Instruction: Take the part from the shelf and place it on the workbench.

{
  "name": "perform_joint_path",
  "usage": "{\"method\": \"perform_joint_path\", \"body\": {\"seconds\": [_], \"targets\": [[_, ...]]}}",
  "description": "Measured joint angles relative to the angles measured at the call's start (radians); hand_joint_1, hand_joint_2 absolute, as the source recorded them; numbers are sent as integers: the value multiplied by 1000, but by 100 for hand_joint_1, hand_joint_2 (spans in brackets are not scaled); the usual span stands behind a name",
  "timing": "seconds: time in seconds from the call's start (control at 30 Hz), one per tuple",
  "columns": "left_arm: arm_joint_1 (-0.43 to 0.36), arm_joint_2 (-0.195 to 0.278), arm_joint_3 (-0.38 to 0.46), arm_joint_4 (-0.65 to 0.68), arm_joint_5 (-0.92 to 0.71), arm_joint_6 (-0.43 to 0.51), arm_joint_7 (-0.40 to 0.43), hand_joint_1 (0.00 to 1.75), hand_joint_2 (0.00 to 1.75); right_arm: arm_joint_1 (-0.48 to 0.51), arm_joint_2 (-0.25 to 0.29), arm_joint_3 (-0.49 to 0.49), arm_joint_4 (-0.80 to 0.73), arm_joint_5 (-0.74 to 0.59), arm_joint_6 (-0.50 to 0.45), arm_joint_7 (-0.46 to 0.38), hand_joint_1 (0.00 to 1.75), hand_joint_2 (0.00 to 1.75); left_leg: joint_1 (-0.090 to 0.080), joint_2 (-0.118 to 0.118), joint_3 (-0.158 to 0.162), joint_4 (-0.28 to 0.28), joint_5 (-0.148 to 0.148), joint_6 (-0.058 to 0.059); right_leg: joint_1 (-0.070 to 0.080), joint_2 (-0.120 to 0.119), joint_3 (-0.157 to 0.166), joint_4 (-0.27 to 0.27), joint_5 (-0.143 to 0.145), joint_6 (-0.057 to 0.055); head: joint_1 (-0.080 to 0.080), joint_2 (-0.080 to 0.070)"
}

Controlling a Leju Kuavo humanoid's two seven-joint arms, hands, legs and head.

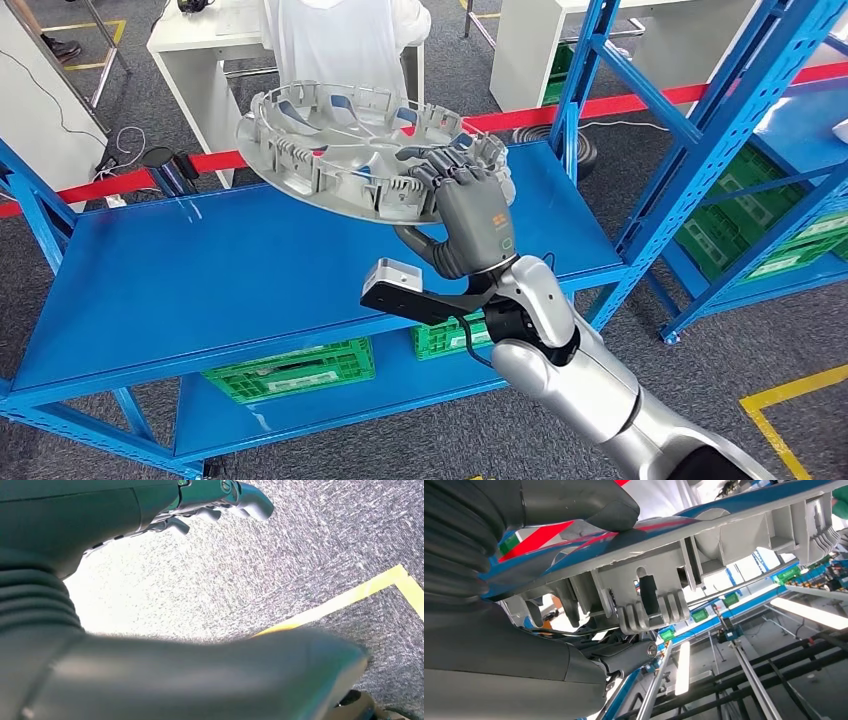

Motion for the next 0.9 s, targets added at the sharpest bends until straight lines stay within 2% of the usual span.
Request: {"method": "perform_joint_path", "body": {"seconds": [0.37, 0.6, 0.9], "targets": [[0, -3, 3, 0, 10, 14, -19, 0, 175, 1, -24, 25, -1, -17, -32, -10, 175, 175, 0, 0, 0, 0, 0, 0, 0, 0, 0, 0, 0, 0, 0, 0], [-1, -5, 20, 0, 27, -5, -33, 0, 175, 1, -27, 30, -1, 16, -8, 41, 175, 175, 0, 0, 0, 0, 0, 0, 0, 0, 0, 0, 0, 0, 0, 0], [-4, -7, 32, 0, 33, -17, -28, 0, 175, 0, -28, 32, 0, 25, -3, 49, 175, 175, -2, 0, -2, 3, -1, 1, -2, -1, -1, -1, 1, 1, 0, 0]]}}
